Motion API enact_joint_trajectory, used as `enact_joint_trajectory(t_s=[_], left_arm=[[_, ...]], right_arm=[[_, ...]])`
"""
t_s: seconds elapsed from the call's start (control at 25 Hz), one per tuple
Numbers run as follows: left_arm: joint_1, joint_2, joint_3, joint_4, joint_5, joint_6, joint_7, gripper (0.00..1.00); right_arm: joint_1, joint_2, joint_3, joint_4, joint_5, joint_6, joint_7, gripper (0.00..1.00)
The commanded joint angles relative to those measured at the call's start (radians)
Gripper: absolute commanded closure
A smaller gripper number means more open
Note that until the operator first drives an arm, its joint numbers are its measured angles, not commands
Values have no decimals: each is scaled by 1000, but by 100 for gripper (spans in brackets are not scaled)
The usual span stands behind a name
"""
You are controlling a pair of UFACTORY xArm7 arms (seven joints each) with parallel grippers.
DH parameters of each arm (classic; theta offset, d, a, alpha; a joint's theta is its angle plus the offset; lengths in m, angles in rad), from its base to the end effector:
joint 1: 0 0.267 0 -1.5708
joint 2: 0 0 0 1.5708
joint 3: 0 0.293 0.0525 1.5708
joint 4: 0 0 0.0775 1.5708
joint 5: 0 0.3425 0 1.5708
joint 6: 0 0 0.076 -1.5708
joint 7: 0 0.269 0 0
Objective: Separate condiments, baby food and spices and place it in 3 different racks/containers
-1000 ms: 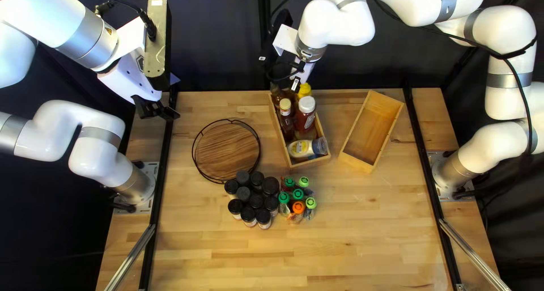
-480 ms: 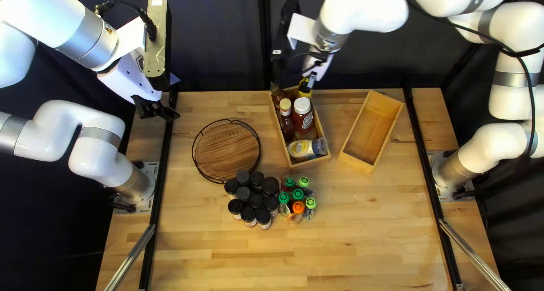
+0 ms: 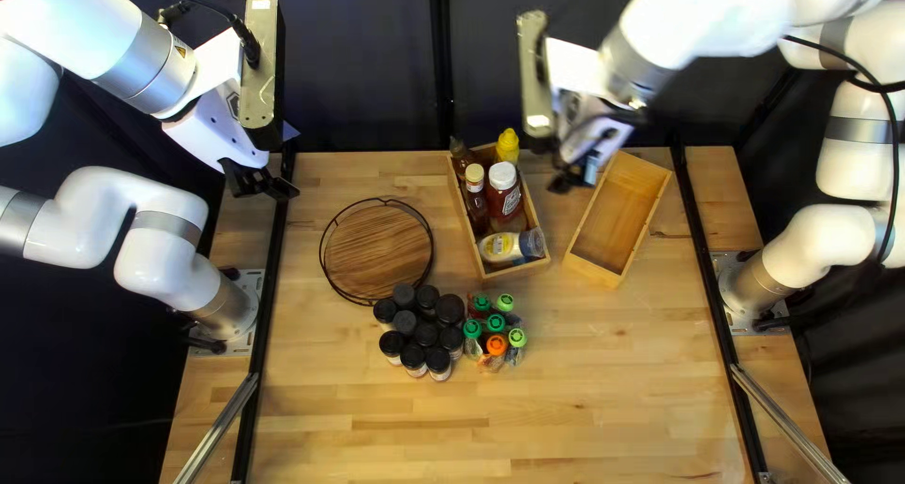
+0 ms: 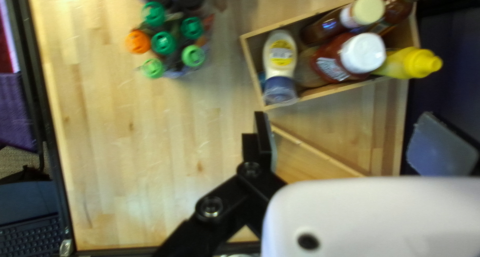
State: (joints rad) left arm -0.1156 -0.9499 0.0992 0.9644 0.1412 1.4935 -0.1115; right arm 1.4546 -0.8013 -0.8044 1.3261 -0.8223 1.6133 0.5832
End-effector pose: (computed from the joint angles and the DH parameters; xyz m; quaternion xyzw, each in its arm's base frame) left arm 0.2700 0.0365 0.4522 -0.9770 -0.0439 -0.2085 0.0130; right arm 0.4432 -0.0127 0.4364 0.9832 -0.0006 0.1815 0.0210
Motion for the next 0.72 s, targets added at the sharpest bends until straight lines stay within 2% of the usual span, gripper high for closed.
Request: enact_joint_trajectory(t_s=[0.04, 0.16, 0.4, 0.72], left_arm=[[0, 0, 0, 0, 0, 0, 0, 0], [0, 0, 0, 0, 0, 0, 0, 0], [0, 0, 0, 0, 0, 0, 0, 0], [0, 0, 0, 0, 0, 0, 0, 0]], right_arm=[[-60, -25, 155, -43, 0, 45, 69, 0], [-99, -57, 238, -69, -11, 62, 107, 0], [-150, -125, 333, -127, -31, 71, 154, 0], [-148, -156, 306, -165, -47, 33, 153, 0]])
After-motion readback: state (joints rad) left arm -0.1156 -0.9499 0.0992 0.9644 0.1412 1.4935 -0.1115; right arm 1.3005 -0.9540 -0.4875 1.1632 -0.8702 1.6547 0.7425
